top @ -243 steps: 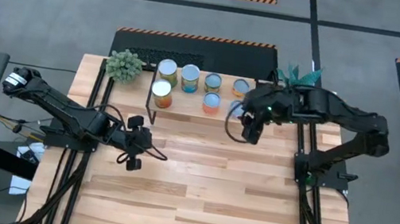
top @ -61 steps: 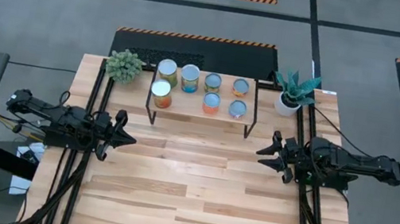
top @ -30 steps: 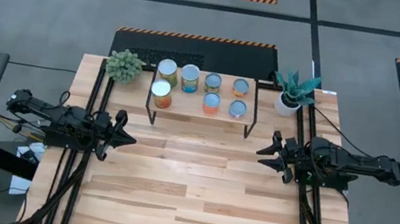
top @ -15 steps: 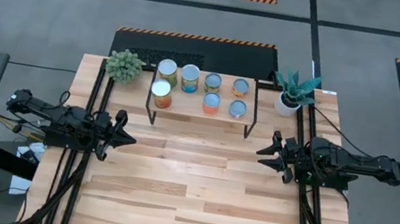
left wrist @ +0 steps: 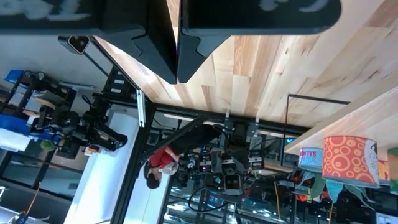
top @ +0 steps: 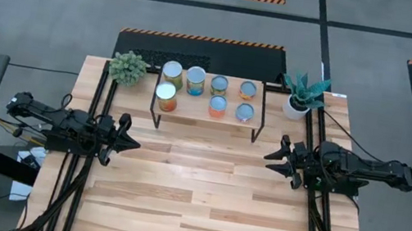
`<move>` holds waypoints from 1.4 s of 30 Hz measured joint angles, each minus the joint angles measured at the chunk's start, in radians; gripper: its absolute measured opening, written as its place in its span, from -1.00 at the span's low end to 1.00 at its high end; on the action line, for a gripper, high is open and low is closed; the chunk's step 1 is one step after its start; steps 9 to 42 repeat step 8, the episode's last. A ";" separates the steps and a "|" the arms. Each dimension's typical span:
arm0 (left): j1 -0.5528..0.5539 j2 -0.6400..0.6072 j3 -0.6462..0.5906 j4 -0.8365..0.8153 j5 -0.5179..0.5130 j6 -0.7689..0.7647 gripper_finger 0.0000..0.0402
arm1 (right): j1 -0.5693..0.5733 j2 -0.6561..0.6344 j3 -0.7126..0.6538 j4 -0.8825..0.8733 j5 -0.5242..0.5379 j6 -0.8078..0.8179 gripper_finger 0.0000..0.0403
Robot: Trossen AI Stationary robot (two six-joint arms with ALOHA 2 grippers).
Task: Pick and place cans onto a shelf
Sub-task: Return to Home Position
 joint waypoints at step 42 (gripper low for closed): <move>0.000 0.000 0.000 0.000 0.000 -0.003 -1.00 | 0.000 0.000 0.000 0.000 0.000 0.000 -0.15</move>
